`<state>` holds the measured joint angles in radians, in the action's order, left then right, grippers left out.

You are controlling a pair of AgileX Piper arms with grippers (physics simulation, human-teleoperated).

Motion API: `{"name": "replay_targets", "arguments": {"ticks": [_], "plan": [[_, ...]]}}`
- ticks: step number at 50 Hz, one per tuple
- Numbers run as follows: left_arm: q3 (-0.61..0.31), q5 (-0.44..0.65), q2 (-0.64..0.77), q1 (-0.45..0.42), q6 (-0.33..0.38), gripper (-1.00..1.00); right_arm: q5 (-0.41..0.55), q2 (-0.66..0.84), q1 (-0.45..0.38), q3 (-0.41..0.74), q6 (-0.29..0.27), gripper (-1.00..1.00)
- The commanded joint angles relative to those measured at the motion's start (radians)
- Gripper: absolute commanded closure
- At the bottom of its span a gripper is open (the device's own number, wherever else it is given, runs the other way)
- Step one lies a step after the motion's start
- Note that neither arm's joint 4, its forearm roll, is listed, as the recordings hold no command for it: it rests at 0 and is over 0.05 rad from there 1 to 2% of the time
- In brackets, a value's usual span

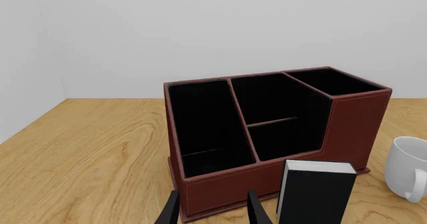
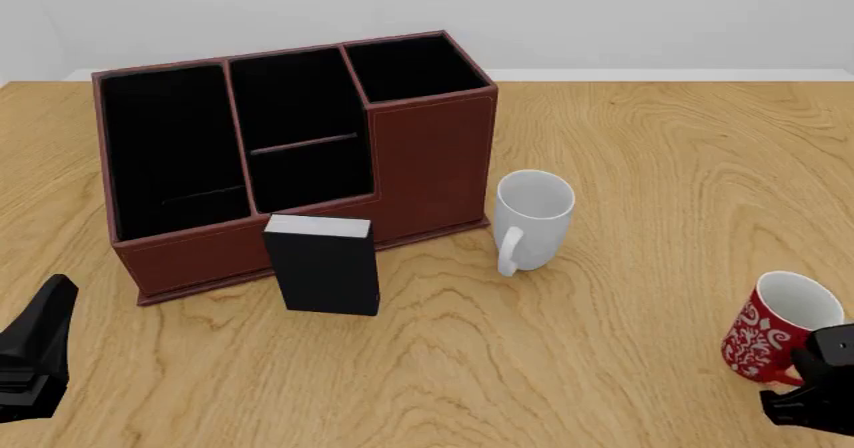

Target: Pick up the red mug and place it to the right of the caddy.

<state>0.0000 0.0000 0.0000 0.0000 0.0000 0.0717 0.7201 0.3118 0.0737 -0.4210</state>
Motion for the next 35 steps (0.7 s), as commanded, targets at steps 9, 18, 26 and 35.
{"name": "replay_targets", "arguments": {"ticks": [9, 18, 26, 35], "plan": [[0.000, 0.000, 0.000, 0.000, 0.000, -1.00, -0.005, 0.000, -0.008, -0.006, 0.020, 1.00], [0.000, 0.000, 0.000, 0.000, 0.000, -1.00, 0.127, -0.113, -0.029, 0.080, 0.060, 1.00], [0.000, 0.000, 0.000, 0.000, 0.000, -1.00, 0.225, -0.180, -0.072, 0.196, 0.081, 1.00], [0.000, 0.000, 0.000, 0.000, 0.000, -1.00, 0.211, -0.124, -0.143, 0.301, 0.090, 1.00]]}}
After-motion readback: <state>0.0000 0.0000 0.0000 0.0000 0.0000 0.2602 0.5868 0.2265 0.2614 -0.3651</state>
